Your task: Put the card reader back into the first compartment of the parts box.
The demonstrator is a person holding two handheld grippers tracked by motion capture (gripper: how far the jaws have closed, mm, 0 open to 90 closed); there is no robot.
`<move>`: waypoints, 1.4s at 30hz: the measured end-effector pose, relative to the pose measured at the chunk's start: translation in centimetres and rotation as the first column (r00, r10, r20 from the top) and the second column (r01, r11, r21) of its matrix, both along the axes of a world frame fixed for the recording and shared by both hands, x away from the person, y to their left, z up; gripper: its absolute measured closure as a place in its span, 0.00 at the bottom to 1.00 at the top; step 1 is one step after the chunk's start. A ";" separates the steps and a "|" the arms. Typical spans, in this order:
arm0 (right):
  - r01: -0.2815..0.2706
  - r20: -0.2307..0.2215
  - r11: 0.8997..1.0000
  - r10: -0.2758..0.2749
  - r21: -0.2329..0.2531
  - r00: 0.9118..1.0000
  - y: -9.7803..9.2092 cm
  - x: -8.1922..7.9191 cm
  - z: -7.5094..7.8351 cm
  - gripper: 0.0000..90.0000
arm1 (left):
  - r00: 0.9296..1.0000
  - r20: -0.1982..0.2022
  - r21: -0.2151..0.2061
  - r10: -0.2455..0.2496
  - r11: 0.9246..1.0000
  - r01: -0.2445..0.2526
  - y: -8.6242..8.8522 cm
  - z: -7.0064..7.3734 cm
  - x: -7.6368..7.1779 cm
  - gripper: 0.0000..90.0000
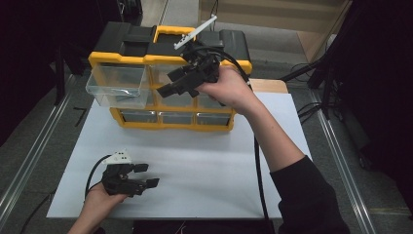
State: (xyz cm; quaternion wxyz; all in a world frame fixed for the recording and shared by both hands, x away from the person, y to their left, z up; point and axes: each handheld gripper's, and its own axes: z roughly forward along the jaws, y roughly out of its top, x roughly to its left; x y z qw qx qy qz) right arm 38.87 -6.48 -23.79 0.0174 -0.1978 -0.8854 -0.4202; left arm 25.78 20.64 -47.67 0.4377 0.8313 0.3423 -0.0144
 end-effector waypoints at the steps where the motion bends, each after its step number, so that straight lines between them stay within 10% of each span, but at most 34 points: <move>1: 0.001 -0.002 1.000 -0.001 0.000 1.000 -0.1 -0.1 -0.2 0.29 | 1.000 0.000 -0.001 0.000 1.000 0.000 0.0 0.0 0.0 0.28; 27: 0.029 0.036 1.000 -0.029 0.000 0.999 -3.0 -4.2 -7.4 0.29 | 1.000 0.004 0.001 0.001 1.000 -0.001 -0.1 0.0 -0.1 0.28; 42: 0.041 -0.023 0.999 -0.042 -0.009 0.999 -4.0 -5.4 -12.5 0.29 | 1.000 0.007 0.003 -0.002 1.000 0.002 -0.1 0.0 -0.1 0.28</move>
